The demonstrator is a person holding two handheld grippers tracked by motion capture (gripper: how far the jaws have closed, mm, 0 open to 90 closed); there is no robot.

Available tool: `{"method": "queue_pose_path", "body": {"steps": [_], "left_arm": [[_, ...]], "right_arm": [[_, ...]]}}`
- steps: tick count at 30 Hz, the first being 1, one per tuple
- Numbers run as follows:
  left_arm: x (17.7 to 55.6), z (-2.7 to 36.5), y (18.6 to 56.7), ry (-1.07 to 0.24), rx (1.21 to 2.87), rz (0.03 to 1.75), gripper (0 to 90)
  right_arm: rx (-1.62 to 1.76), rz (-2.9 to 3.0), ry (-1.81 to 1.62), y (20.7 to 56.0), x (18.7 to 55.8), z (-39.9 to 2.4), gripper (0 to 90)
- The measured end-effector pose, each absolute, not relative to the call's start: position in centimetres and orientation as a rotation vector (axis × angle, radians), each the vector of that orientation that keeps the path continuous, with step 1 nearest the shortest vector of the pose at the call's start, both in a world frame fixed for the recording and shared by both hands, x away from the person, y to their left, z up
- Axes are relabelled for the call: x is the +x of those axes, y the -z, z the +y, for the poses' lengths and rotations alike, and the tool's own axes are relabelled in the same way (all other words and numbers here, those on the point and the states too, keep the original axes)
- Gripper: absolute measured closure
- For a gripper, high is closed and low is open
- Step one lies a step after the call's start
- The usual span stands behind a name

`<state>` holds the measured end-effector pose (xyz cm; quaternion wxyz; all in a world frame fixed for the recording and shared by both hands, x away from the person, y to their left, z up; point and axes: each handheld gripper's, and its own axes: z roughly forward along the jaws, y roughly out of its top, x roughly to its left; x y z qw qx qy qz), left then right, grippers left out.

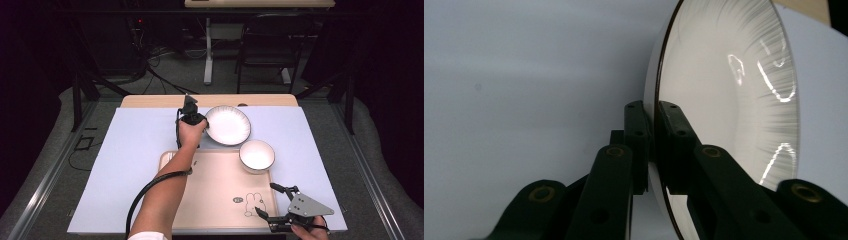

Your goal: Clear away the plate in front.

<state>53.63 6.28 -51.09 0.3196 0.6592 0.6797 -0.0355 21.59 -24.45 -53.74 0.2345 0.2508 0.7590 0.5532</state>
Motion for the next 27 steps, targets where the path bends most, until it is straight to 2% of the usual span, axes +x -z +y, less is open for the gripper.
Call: {"method": "queue_pose_path", "body": {"steps": [14, 27], "left_arm": [[53.7, 5.8, 48.6, 0.033, 1.798, 1.747, 84.7], [53.2, 10.1, 44.1, -0.05, 1.786, 1.749, 84.2]], "right_arm": [[0.681, 2.078, -1.518, 53.7, 21.6, -24.6, 14.5], [0.692, 2.079, -1.518, 53.7, 21.6, -24.5, 14.5]]}}
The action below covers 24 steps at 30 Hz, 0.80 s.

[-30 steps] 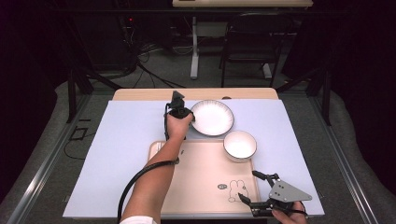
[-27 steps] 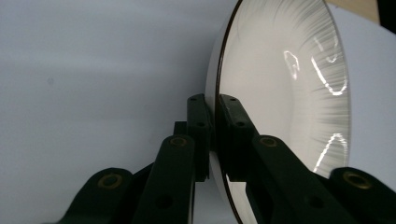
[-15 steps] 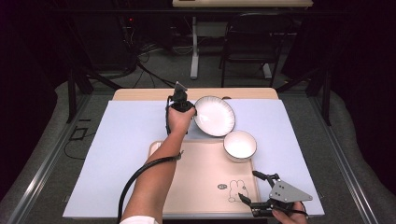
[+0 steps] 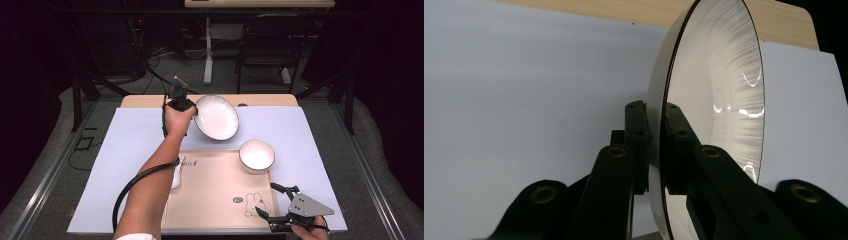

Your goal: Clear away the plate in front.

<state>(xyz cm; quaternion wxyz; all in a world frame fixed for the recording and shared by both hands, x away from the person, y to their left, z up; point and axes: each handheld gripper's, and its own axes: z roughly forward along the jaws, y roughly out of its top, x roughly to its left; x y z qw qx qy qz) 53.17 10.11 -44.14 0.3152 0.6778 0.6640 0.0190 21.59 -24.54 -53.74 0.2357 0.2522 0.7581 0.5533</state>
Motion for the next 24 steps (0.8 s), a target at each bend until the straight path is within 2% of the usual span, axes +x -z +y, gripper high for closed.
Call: {"method": "queue_pose_path", "body": {"steps": [6, 14, 24], "left_arm": [[52.3, 11.8, 43.0, -0.054, 1.793, 1.733, 84.2], [49.3, 13.7, 42.1, 0.0, 1.889, 1.642, 84.2], [44.0, 14.3, 44.5, 0.125, 2.005, 1.521, 84.1]], "right_arm": [[0.681, 2.076, -1.516, 53.7, 21.6, -24.6, 14.5], [0.69, 2.077, -1.515, 53.7, 21.6, -24.5, 14.5], [0.675, 2.075, -1.514, 53.7, 21.5, -24.5, 14.5]]}}
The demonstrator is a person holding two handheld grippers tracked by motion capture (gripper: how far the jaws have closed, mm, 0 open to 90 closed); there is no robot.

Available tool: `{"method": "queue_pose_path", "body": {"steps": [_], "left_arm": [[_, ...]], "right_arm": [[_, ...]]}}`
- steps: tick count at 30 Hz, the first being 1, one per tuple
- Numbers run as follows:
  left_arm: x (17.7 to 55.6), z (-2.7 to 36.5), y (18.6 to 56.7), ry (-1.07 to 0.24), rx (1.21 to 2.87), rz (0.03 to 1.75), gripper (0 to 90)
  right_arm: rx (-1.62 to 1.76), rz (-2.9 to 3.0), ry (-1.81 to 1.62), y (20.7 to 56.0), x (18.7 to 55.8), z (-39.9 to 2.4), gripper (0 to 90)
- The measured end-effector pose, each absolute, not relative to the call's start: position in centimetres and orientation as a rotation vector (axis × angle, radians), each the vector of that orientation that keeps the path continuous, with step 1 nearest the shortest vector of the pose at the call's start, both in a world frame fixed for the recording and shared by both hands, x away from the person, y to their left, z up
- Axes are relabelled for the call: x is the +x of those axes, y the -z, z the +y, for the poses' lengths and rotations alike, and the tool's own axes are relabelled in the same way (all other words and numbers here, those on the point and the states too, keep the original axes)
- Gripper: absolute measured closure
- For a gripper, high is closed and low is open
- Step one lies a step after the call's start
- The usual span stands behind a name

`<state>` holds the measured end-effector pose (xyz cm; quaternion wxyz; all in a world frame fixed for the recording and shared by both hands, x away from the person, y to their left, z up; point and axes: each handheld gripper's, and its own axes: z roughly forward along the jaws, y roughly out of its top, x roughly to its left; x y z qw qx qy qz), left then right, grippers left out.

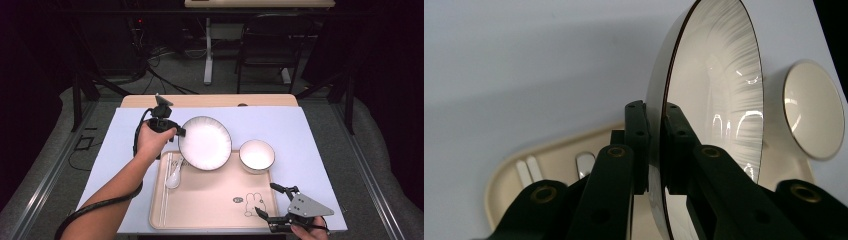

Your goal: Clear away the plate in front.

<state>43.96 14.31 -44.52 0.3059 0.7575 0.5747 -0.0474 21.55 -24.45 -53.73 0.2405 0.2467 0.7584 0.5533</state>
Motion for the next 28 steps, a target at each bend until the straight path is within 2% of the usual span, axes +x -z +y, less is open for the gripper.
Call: {"method": "queue_pose_path", "body": {"steps": [7, 15, 21, 24, 28], "left_arm": [[40.6, 13.6, 47.8, 0.256, 2.054, 1.455, 84.1], [39.1, 12.9, 50.9, 0.41, 2.046, 1.399, 84.3], [39.0, 13.0, 52.3, 0.385, 2.043, 1.432, 84.7], [38.7, 12.7, 53.1, 0.322, 2.121, 1.451, 82.1], [38.4, 12.5, 52.8, 0.276, 2.12, 1.428, 70.9]], "right_arm": [[0.672, 2.054, -1.538, 53.6, 21.5, -24.6, 14.5], [0.678, 2.061, -1.531, 53.7, 21.5, -24.6, 14.5], [0.681, 2.064, -1.525, 53.7, 21.5, -24.6, 14.5], [0.68, 2.064, -1.52, 53.7, 21.6, -24.6, 14.5], [0.682, 2.065, -1.517, 53.7, 21.6, -24.6, 14.5]]}}
